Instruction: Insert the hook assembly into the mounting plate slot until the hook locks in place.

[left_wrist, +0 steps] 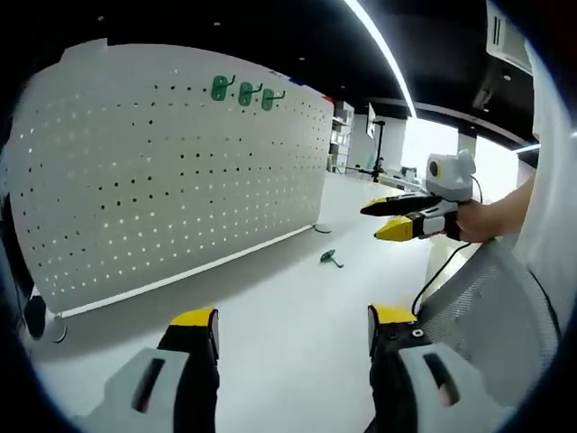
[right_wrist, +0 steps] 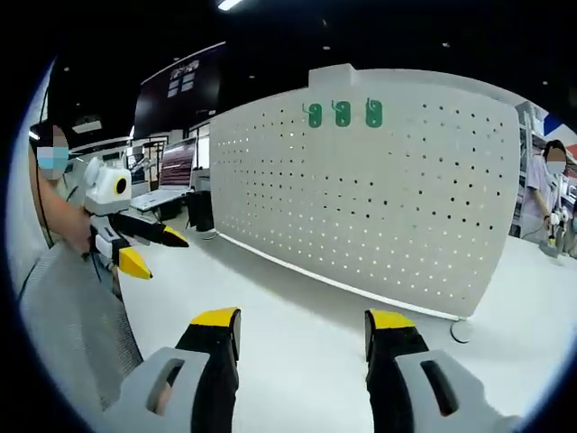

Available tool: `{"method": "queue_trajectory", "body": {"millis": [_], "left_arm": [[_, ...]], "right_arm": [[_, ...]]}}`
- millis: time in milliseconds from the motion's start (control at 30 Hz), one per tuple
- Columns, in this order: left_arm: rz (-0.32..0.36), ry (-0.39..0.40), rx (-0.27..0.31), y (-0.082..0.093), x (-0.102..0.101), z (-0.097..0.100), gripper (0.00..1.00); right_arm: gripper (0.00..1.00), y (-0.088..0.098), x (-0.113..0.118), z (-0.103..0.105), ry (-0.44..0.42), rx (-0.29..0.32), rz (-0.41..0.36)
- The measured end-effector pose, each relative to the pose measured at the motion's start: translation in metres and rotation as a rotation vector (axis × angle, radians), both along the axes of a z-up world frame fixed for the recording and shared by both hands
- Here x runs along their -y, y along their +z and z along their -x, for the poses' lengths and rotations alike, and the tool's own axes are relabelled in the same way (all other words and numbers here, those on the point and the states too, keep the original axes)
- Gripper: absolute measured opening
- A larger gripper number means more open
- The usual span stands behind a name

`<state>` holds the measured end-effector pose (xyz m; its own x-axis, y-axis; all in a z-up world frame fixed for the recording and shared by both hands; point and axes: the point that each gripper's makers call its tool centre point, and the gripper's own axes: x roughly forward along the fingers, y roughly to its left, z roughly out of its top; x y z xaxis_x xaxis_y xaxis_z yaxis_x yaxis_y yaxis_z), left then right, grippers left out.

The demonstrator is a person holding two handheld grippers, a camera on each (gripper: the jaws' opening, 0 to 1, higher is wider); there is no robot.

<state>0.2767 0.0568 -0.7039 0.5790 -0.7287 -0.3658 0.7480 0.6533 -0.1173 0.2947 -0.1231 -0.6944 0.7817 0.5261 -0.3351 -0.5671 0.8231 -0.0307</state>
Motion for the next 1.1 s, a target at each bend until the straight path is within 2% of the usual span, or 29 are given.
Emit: {"method": "queue_trajectory", "body": {"millis": [100, 200, 433, 733, 967, 1100], "left_arm": [[-0.004, -0.019, 0.01, 0.004, 0.007, -0.006, 0.69], [-0.011, -0.041, 0.021, 0.007, 0.015, -0.013, 0.69], [-0.034, -0.107, 0.042, 0.011, 0.034, -0.024, 0.69], [-0.078, -0.235, 0.068, 0.016, 0.077, -0.043, 0.69], [-0.149, -0.345, 0.064, 0.006, 0.109, -0.056, 0.69], [-0.184, -0.395, 0.042, -0.002, 0.124, -0.062, 0.69]], "right_arm": [[0.55, -0.005, 0.001, 0.0, -0.006, -0.025, 0.003], [0.54, -0.019, 0.002, 0.003, -0.001, -0.086, 0.018], [0.54, -0.017, 0.002, 0.003, -0.002, -0.074, 0.01], [0.54, -0.015, 0.004, 0.001, -0.014, -0.067, 0.002], [0.55, -0.014, 0.007, -0.001, -0.026, -0.061, 0.0], [0.55, -0.013, 0.01, -0.001, -0.038, -0.058, -0.005]]}}
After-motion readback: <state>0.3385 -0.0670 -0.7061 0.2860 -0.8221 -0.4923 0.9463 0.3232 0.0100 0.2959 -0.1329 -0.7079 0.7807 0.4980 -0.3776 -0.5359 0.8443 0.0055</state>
